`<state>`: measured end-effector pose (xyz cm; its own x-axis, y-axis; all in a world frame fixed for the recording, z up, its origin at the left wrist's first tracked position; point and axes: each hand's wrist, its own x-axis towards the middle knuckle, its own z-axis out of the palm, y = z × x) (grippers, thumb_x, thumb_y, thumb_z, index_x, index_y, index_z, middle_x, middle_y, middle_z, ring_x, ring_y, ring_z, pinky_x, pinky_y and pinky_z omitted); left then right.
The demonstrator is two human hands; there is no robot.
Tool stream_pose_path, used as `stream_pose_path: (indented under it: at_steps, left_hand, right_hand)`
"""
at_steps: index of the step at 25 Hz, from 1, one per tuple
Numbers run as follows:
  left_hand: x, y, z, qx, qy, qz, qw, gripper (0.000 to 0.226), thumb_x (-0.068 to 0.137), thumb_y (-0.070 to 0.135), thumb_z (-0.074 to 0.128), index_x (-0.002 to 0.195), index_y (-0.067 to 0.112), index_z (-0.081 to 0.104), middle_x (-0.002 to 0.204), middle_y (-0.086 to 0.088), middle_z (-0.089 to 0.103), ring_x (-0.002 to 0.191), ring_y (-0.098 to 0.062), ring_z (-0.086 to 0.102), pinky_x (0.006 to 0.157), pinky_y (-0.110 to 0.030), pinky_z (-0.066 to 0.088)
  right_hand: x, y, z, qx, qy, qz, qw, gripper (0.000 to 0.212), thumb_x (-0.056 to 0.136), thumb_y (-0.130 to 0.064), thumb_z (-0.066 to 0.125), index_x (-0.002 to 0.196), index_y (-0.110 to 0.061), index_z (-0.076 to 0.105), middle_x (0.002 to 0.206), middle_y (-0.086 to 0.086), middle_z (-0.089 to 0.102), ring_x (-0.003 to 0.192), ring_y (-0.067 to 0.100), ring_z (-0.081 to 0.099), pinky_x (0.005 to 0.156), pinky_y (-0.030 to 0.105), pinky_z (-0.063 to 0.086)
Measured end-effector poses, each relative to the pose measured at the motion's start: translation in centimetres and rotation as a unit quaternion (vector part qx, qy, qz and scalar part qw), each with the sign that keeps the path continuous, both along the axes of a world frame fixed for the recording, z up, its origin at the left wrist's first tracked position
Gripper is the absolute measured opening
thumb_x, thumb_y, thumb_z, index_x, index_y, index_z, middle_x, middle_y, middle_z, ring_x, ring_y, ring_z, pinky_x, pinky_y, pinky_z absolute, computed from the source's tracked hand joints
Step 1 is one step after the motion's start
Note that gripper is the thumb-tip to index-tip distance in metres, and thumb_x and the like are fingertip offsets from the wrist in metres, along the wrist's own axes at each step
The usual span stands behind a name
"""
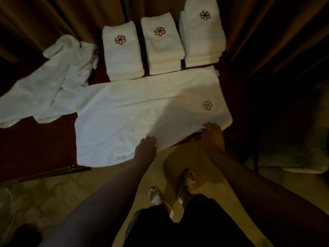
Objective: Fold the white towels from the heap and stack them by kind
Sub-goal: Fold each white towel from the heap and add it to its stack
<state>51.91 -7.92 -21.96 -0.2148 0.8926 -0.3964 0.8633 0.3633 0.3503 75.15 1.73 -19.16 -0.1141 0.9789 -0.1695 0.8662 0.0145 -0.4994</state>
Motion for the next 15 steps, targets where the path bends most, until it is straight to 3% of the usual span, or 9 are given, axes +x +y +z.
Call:
stream_pose_path:
  at_steps: [3, 6, 11, 15]
  left_hand:
    - [2.9, 0.6, -0.3, 0.027, -0.039, 0.083, 0.995, 0.015, 0.095, 0.017, 0.049, 0.1, 0.017, 0.063, 0.101, -0.007, 0.064, 0.096, -0.028, 0.06, 0.073, -0.035, 0.049]
    - [4.1, 0.4, 0.2, 0.057, -0.077, 0.21, 0.973, 0.009, 0.097, 0.015, 0.046, 0.091, 0.017, 0.052, 0.085, -0.004, 0.06, 0.082, -0.028, 0.058, 0.064, -0.029, 0.037]
    - [3.9, 0.3, 1.2, 0.076, -0.031, 0.193, 0.978, 0.013, 0.094, 0.006, 0.049, 0.103, 0.003, 0.058, 0.1, -0.017, 0.063, 0.094, -0.032, 0.056, 0.073, -0.031, 0.038]
    - [3.9, 1.1, 2.2, 0.096, 0.006, 0.177, 0.979, 0.014, 0.091, 0.008, 0.055, 0.102, 0.002, 0.063, 0.098, -0.02, 0.064, 0.092, -0.036, 0.059, 0.075, -0.036, 0.045]
  right_hand:
    - [0.8, 0.5, 0.0, 0.029, -0.006, 0.033, 0.999, 0.017, 0.09, -0.002, 0.057, 0.105, 0.003, 0.062, 0.11, 0.026, 0.053, 0.107, 0.042, 0.048, 0.085, 0.044, 0.045]
    - [2.8, 0.9, -0.6, 0.062, -0.059, 0.102, 0.991, 0.021, 0.071, 0.008, 0.071, 0.091, 0.004, 0.063, 0.095, 0.026, 0.055, 0.092, 0.046, 0.054, 0.07, 0.047, 0.054]
    - [5.1, 1.9, -1.2, -0.014, -0.144, 0.165, 0.976, 0.027, 0.064, 0.01, 0.069, 0.088, -0.002, 0.062, 0.092, 0.021, 0.055, 0.089, 0.041, 0.054, 0.064, 0.046, 0.052]
    - [5.9, 3.7, -0.4, -0.007, -0.142, 0.19, 0.971, 0.019, 0.081, 0.003, 0.056, 0.093, -0.009, 0.063, 0.093, 0.012, 0.062, 0.094, 0.035, 0.056, 0.079, 0.043, 0.043]
